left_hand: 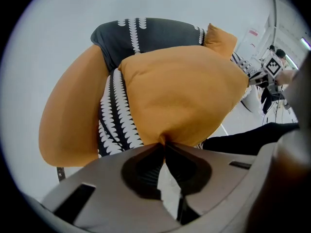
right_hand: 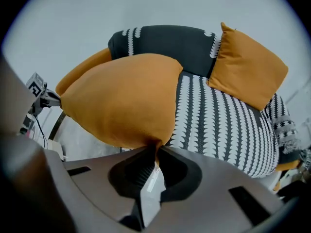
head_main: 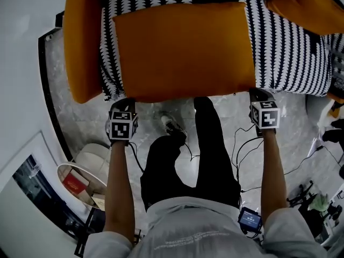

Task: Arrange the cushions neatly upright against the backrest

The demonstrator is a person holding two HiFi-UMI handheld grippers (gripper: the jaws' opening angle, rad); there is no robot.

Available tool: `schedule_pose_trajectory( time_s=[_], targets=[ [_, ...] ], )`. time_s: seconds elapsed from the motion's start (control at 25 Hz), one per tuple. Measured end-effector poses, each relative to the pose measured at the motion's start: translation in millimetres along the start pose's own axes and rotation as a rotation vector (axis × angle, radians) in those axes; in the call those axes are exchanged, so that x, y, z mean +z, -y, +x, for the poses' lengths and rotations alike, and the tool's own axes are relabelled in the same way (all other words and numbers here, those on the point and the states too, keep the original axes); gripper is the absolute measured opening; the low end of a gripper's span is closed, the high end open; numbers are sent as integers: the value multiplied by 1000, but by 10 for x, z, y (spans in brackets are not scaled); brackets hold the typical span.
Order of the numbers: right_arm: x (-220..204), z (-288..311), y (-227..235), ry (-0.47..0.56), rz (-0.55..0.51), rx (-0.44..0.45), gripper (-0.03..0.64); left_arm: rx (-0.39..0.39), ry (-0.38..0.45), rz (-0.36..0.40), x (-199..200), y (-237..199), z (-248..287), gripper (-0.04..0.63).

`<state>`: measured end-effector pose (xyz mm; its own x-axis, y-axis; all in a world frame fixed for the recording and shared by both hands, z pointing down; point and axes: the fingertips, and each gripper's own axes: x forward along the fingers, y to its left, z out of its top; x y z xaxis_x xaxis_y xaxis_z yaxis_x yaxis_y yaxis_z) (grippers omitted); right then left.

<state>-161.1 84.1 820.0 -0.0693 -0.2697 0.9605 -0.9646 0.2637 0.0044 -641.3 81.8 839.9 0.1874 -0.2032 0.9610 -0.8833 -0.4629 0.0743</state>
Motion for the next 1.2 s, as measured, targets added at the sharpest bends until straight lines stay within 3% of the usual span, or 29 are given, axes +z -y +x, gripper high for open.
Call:
schedule_pose_trajectory(
  time_s=[0.6, 1.2],
  targets=[
    [1021, -673, 225, 50, -16, 10, 29, 85, 62, -70, 985, -330, -882, 26],
    [2169, -854, 562, 126, -113, 95, 31, 256, 157, -188, 2049, -664, -1433, 25]
  ],
)
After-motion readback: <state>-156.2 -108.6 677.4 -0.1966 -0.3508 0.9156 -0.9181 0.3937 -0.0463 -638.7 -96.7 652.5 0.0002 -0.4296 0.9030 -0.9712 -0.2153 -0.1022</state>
